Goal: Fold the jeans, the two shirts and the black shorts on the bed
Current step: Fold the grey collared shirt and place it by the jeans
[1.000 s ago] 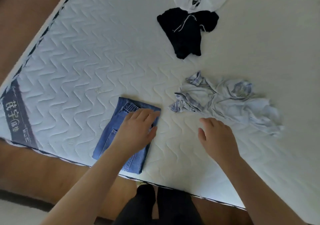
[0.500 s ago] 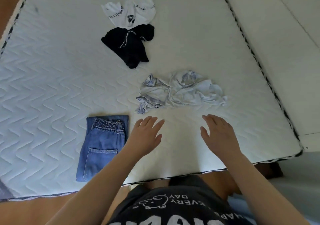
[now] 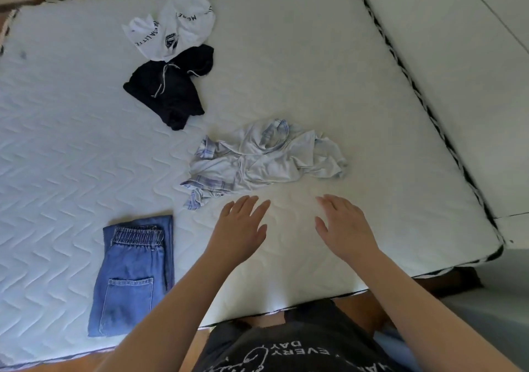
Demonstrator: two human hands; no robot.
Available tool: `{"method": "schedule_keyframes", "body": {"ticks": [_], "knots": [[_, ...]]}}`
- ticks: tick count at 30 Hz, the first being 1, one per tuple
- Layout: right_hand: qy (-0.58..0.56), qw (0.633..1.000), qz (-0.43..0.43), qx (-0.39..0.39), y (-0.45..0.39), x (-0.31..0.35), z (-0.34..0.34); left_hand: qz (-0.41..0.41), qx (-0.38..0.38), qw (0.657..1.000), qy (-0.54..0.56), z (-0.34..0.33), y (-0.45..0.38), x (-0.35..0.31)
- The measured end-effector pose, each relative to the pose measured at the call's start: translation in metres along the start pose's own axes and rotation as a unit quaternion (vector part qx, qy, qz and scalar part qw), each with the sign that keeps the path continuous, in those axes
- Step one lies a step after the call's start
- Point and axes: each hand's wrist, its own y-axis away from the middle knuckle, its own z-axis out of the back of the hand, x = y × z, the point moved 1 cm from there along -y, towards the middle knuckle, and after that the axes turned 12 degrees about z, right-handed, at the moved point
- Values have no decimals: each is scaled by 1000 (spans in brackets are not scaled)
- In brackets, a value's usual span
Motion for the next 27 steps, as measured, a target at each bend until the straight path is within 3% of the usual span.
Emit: {"method": "schedule_keyframes", "body": {"ticks": [11,18,27], "knots": [[13,998,26,56,-100,-74,-29,61,21,998,24,-48,-75,-25],[39,995,86,32,-177,-108,-83,45,24,999,3,-124,-158,-10],[36,992,36,111,-227,-170,-193,44,107,993,2,-244,-255,-19]]}}
